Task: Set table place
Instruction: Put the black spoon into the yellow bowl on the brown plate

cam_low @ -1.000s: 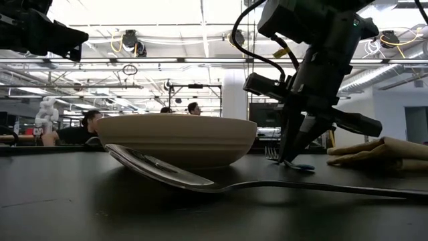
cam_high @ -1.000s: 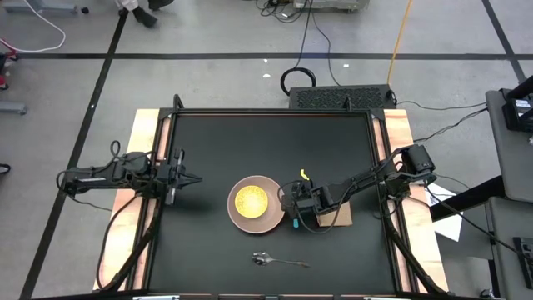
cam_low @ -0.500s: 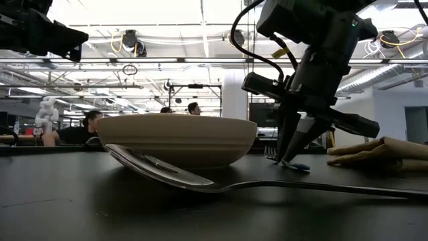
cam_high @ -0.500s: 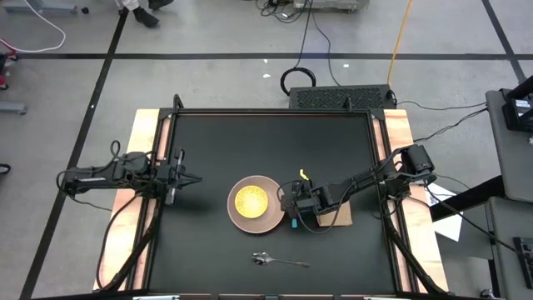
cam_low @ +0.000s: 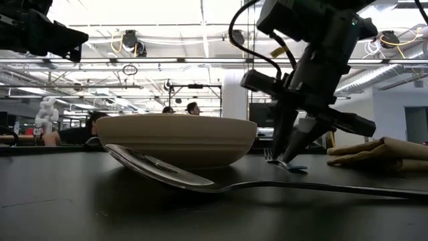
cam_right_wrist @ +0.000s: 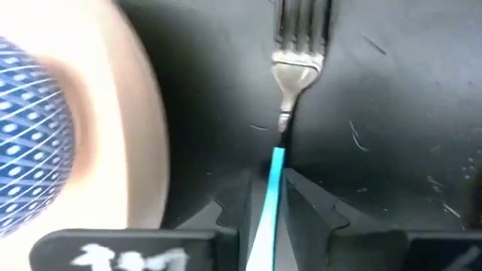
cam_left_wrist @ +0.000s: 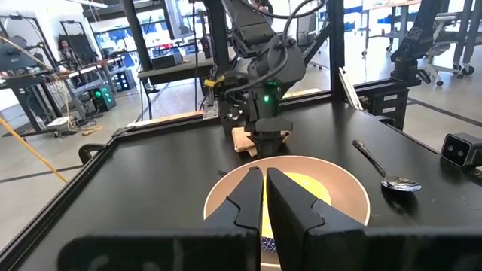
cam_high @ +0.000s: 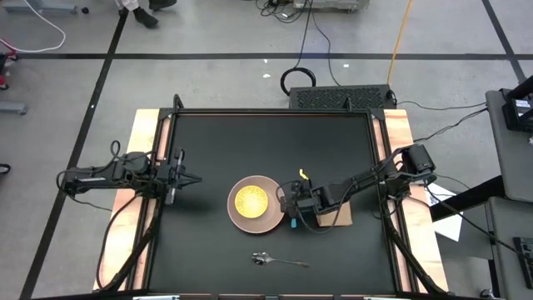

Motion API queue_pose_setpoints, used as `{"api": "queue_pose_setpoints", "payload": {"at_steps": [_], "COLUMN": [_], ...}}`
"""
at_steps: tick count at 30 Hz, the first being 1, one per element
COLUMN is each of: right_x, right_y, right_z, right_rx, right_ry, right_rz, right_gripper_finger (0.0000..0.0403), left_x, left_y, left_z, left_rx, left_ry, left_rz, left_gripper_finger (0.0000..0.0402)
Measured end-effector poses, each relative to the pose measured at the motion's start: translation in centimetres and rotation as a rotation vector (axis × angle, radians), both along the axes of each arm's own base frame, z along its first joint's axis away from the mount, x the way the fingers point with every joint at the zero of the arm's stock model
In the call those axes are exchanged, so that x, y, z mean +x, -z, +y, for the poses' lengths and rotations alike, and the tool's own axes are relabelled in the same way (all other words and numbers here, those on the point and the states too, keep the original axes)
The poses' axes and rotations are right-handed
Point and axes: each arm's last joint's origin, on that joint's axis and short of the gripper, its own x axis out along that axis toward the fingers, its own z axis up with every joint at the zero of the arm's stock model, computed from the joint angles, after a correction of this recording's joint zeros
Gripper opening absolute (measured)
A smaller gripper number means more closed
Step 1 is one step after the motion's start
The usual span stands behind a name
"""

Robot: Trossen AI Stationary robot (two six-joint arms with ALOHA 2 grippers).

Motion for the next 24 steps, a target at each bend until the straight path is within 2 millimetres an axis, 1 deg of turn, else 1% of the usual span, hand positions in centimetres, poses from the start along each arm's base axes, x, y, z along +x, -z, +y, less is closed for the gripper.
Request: {"api": "queue_pose_setpoints", "payload": {"at_steps": [4, 9, 11, 14, 17, 20, 24], "right_x": [0.0, -0.4, -0.7, -1.3, -2.1, -3.0, -3.9], "right_y": [-1.0, -3.0, -3.8, -5.0, -6.4, -7.7, -8.9], "right_z": [-0.1, -0.5, -0.6, -0.5, -0.1, 0.8, 2.1], "right_rx": [-0.085, -0.197, -0.234, -0.311, -0.423, -0.577, -0.796], "right_ry": [-0.035, -0.085, -0.115, -0.209, -0.316, -0.402, -0.507], "right_rz": [-0.051, -0.094, -0.101, -0.099, -0.103, -0.111, -0.093], "right_gripper_finger": [0.0080, 0.0095, 0.0099, 0.0100, 0.0094, 0.0081, 0.0041], "left_x": [0.0, 0.0, 0.0, 0.0, 0.0, 0.0, 0.0], "left_y": [0.0, 0.0, 0.0, 0.0, 0.0, 0.0, 0.3], "left_z": [0.0, -0.1, -0.1, -0.1, -0.1, 0.0, 0.1], "left_rx": [-0.004, -0.005, -0.005, -0.005, -0.005, -0.014, -0.019], "left_ry": [0.001, 0.021, 0.022, 0.021, 0.021, 0.014, -0.025], "left_rz": [0.002, 0.002, 0.001, 0.001, 0.001, 0.004, 0.028], "left_gripper_finger": [0.0026, 0.0026, 0.0026, 0.0026, 0.0026, 0.0026, 0.0026]}}
